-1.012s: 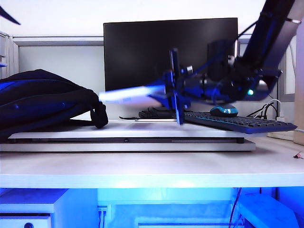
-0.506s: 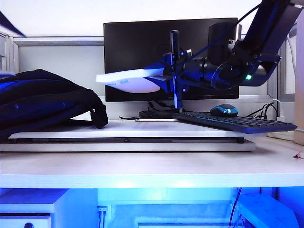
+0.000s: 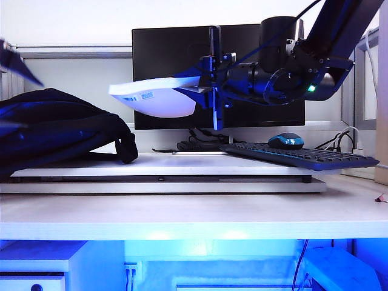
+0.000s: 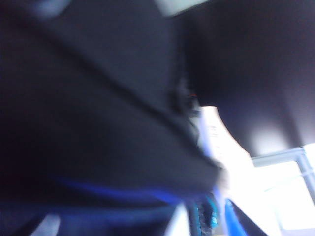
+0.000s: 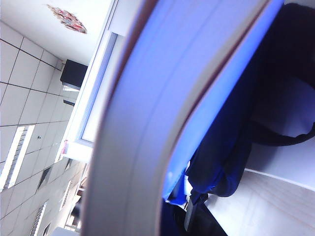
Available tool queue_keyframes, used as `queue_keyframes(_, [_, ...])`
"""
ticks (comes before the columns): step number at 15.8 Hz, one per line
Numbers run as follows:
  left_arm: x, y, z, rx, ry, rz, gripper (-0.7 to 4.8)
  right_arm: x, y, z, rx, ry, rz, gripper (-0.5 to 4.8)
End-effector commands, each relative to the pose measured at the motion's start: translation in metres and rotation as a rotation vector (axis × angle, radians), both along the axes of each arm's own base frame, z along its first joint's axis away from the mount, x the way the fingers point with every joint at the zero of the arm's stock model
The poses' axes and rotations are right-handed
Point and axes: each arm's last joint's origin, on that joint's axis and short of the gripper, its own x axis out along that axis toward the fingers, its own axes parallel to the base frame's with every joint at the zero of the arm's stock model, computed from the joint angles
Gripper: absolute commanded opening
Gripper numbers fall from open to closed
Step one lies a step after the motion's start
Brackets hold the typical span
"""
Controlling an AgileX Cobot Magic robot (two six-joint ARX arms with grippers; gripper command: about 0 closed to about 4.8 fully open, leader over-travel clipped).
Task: Pick up the book on the desk and put it into the open backpack.
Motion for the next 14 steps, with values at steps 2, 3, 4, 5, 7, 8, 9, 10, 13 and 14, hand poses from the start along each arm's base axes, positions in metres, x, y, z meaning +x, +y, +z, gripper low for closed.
queue_keyframes(2, [0.020,0.004,0.016,0.021,-0.082,0.029,4.79,-0.011,0.013,0.023,0.034,-0.110,0.049,-0.07])
queue_keyframes(3, [0.024,0.006,0.022,0.026,-0.100,0.052,4.79,-0.012,0.013,0.023,0.036,-0.111,0.052,-0.07])
queue_keyframes(4, [0.025,0.006,0.024,0.030,-0.114,0.061,2.16,-0.014,0.018,0.023,0.035,-0.109,0.063,-0.07])
queue_keyframes(5, [0.025,0.006,0.024,0.029,-0.113,0.062,-0.38,-0.014,0.018,0.024,0.036,-0.110,0.063,-0.07])
queue_keyframes(7, [0.025,0.006,0.027,0.037,-0.150,0.051,-0.05,-0.017,0.022,0.024,0.034,-0.104,0.073,-0.07])
queue_keyframes(8, [0.025,0.006,0.030,0.041,-0.175,0.045,-0.05,-0.017,0.022,0.024,0.035,-0.102,0.069,-0.07])
queue_keyframes(9, [0.024,0.005,0.041,0.040,-0.282,0.031,-0.05,-0.019,0.027,0.024,0.040,-0.100,0.062,-0.07])
queue_keyframes(10, [0.021,0.005,0.052,0.011,-0.382,0.031,-0.05,-0.018,0.031,0.029,0.042,-0.103,0.064,-0.07])
queue_keyframes(13, [0.017,0.005,0.063,-0.065,-0.464,0.015,-0.05,-0.014,0.049,0.048,-0.011,-0.142,0.071,-0.07])
queue_keyframes(14, [0.015,0.005,0.067,-0.084,-0.504,0.009,-0.05,-0.013,0.056,0.055,-0.048,-0.150,0.064,-0.07])
